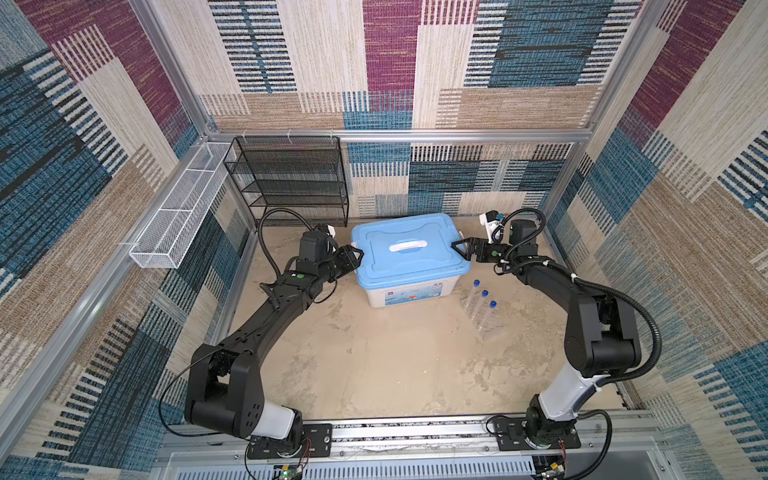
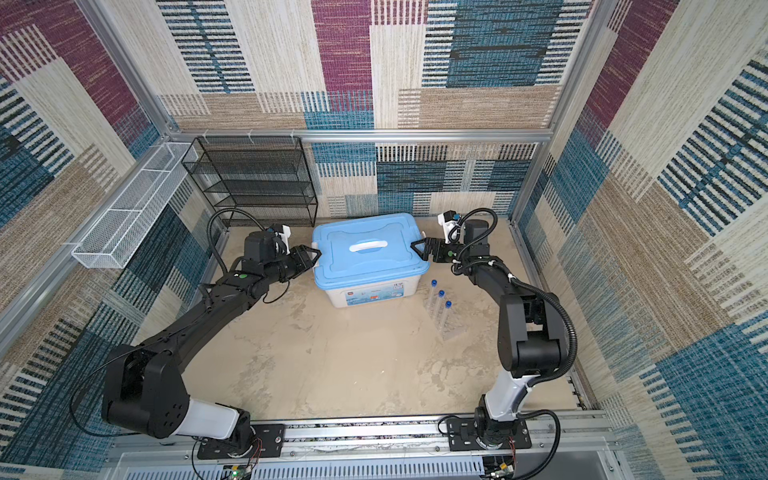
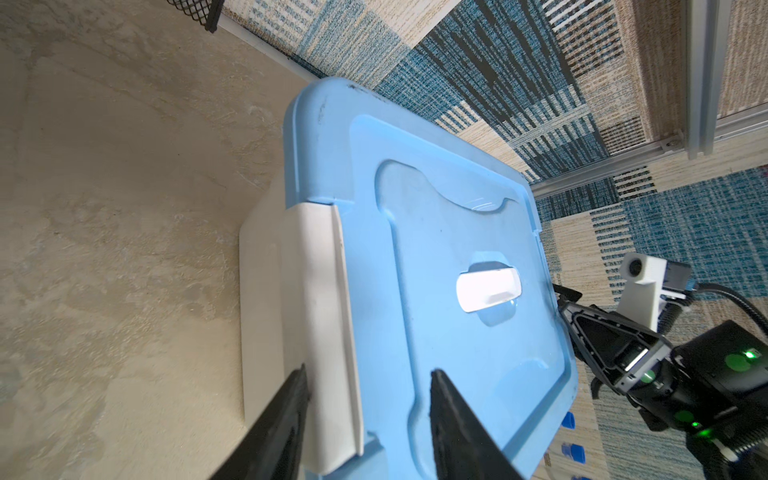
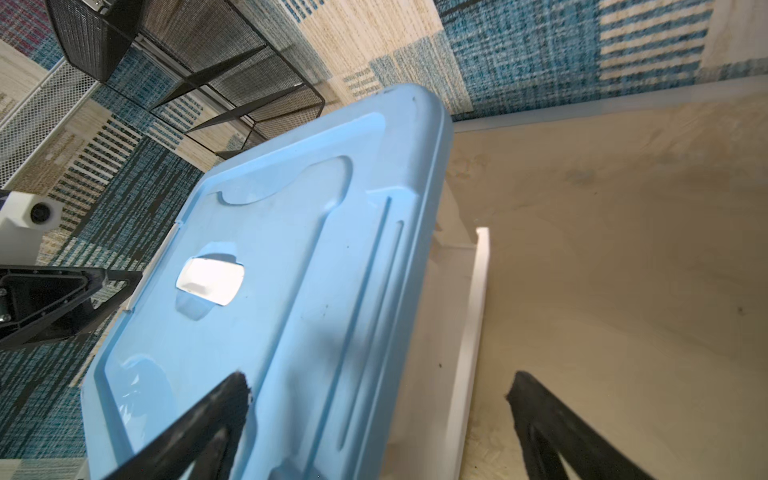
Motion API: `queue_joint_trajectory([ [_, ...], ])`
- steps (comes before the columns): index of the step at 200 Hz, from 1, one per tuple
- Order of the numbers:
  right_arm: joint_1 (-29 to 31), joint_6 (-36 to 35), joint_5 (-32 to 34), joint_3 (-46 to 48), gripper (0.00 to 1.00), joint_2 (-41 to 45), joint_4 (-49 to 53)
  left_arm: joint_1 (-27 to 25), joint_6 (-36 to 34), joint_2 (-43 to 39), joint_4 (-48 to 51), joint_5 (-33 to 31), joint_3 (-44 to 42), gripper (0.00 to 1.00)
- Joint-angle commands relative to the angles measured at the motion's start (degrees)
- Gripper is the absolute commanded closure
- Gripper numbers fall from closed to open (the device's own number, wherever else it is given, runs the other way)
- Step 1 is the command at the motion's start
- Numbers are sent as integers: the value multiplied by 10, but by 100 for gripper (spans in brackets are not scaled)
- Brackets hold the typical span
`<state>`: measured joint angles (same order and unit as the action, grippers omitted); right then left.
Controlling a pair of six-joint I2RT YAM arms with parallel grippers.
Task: Organize the chemistry lab equipment
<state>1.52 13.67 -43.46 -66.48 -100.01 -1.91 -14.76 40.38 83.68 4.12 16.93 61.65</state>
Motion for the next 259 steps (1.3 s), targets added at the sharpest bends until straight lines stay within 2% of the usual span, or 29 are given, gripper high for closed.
queue_joint_trajectory([
  [1, 0, 20, -52, -7, 0, -12, -26, 0, -9, 4, -6, 9, -2, 50],
  [43, -2, 36, -78, -15, 1, -33, -27, 0, -6, 9, -14, 16, -3, 50],
  [92, -2, 51, -88, -15, 7, -21, -35, -1, -2, 18, -24, 23, -3, 51],
  [130, 0, 45, -64, -22, 11, -5, -14, -1, 3, 25, -31, 27, -4, 51],
  [259, 9, 27, -43, -37, 14, 8, 12, -2, 8, 31, -39, 30, -6, 51],
])
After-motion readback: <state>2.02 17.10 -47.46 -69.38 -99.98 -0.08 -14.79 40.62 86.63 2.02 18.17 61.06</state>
